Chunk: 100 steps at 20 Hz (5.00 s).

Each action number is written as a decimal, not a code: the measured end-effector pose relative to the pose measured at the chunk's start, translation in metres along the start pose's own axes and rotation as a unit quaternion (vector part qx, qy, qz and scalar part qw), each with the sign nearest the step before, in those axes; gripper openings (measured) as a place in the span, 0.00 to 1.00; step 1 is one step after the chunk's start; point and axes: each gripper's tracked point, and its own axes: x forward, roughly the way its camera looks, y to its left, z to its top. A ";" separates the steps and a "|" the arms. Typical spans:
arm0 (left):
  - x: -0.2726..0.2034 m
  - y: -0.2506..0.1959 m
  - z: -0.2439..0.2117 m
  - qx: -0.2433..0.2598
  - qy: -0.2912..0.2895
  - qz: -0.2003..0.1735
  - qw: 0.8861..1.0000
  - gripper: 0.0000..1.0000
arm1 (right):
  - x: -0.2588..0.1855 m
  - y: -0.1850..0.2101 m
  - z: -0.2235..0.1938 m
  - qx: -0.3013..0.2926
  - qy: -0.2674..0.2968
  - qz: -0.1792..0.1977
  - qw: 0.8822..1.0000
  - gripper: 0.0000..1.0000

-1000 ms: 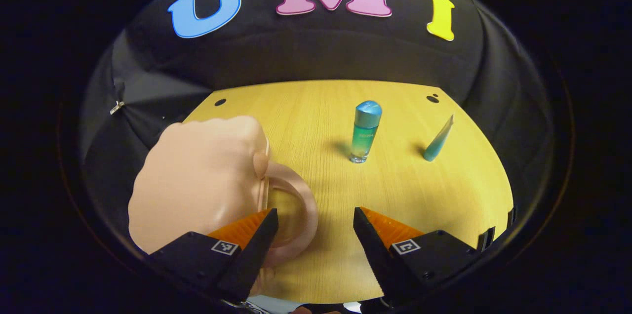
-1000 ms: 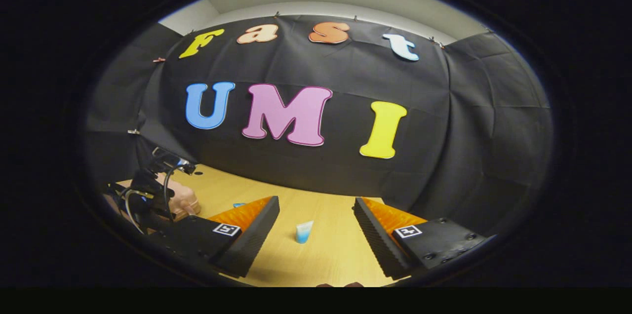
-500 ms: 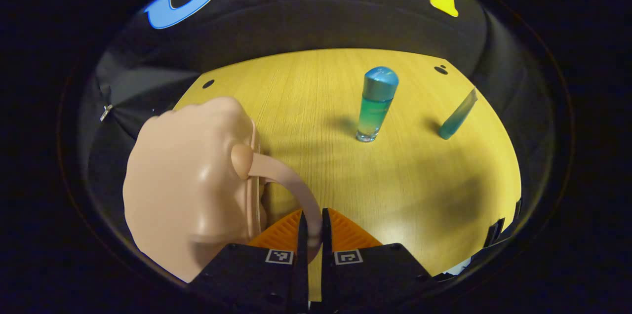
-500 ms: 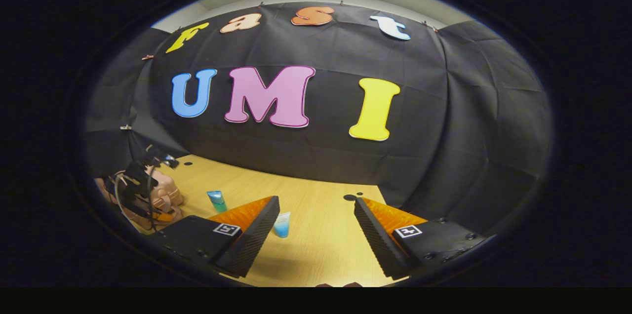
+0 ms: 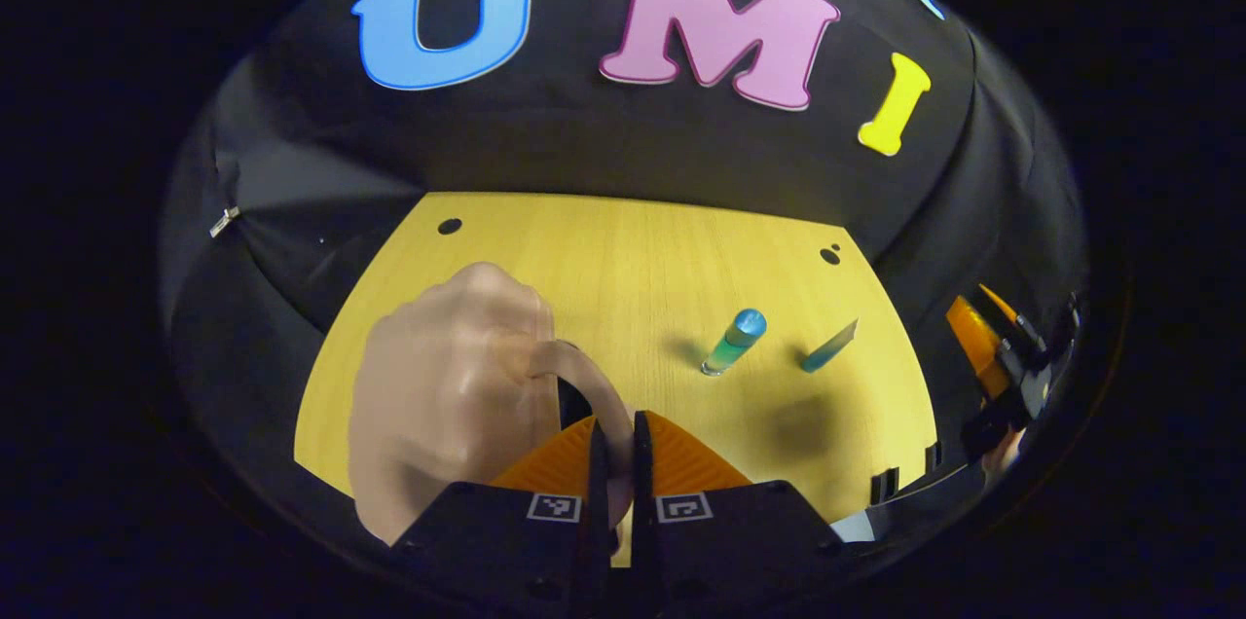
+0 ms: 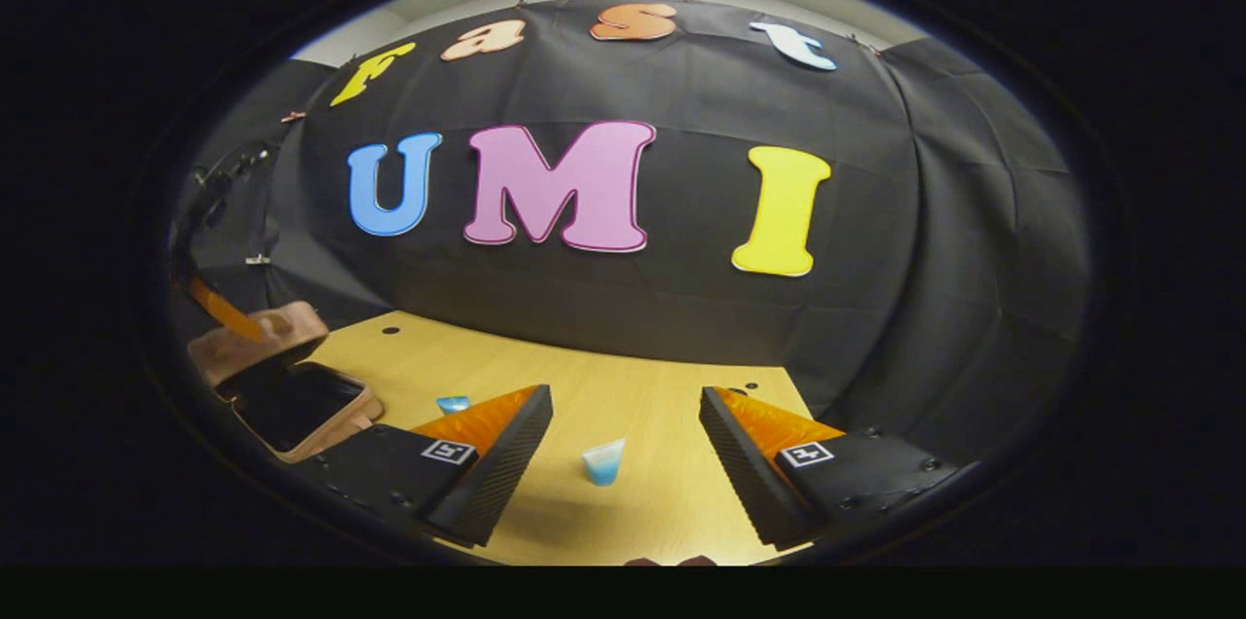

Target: First open the suitcase, pack the skin care products into it, and then close the suitcase.

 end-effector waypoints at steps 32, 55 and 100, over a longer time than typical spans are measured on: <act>0.074 0.452 -0.025 0.025 -0.099 0.204 0.974 0.98 | 0.016 0.121 -0.005 0.003 0.041 -0.095 0.995 0.97; 0.198 -0.206 -0.032 0.192 -0.130 -0.101 0.968 0.98 | 0.059 0.035 -0.099 -0.023 0.095 0.016 0.995 0.97; 0.078 0.083 -0.140 0.031 0.231 0.010 0.972 0.48 | 0.023 0.234 -0.097 0.072 0.170 0.173 0.968 0.24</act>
